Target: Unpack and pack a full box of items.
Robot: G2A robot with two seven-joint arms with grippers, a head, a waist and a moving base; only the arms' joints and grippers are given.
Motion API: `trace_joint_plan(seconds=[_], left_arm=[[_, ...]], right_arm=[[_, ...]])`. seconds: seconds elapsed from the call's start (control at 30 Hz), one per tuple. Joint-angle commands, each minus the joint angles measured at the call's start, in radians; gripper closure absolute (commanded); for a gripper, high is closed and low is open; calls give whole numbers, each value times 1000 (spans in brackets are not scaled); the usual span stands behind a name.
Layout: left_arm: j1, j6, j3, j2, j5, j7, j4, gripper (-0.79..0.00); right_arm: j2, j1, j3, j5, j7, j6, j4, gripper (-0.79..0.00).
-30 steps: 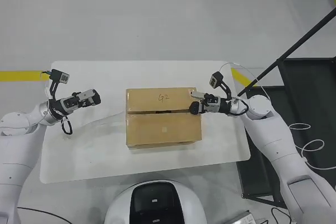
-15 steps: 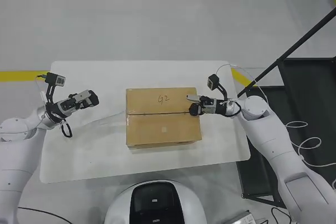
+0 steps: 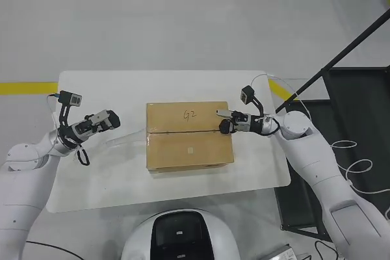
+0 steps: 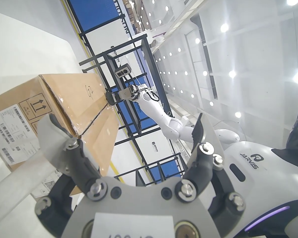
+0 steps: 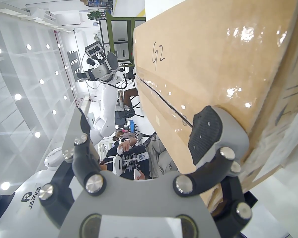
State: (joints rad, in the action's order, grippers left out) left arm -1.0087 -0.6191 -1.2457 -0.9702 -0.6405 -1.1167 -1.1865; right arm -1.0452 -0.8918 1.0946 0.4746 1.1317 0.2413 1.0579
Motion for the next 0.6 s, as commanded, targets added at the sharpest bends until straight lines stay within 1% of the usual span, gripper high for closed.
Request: trace_joint_plan(seconds=[0.0, 0.1, 0.13, 0.17, 0.23, 0.27, 0.33, 0.43, 0.57], left_arm=[[0, 0, 0, 0, 0, 0, 0, -785], [-1, 5, -2, 0, 3, 13, 2, -785], [-1, 13, -8, 0, 19, 54, 0, -785], [-7, 21, -11, -1, 49, 118, -18, -785], [-39, 41, -20, -2, 115, 234, -68, -785], [-65, 39, -31, -1, 151, 295, -99, -785], [-135, 65, -50, 1, 188, 395, -176, -785], [-249, 98, -93, 9, 259, 496, -293, -785], [-387, 133, -144, 15, 317, 597, -411, -785]], right_arm=[[0, 0, 0, 0, 0, 0, 0, -785], [0, 0, 0, 0, 0, 0, 0, -785], [0, 0, 0, 0, 0, 0, 0, -785], [0, 0, 0, 0, 0, 0, 0, -785], [0, 0, 0, 0, 0, 0, 0, -785], [0, 0, 0, 0, 0, 0, 0, -785], [0, 0, 0, 0, 0, 0, 0, -785], [0, 0, 0, 0, 0, 0, 0, -785], [0, 0, 0, 0, 0, 0, 0, -785]])
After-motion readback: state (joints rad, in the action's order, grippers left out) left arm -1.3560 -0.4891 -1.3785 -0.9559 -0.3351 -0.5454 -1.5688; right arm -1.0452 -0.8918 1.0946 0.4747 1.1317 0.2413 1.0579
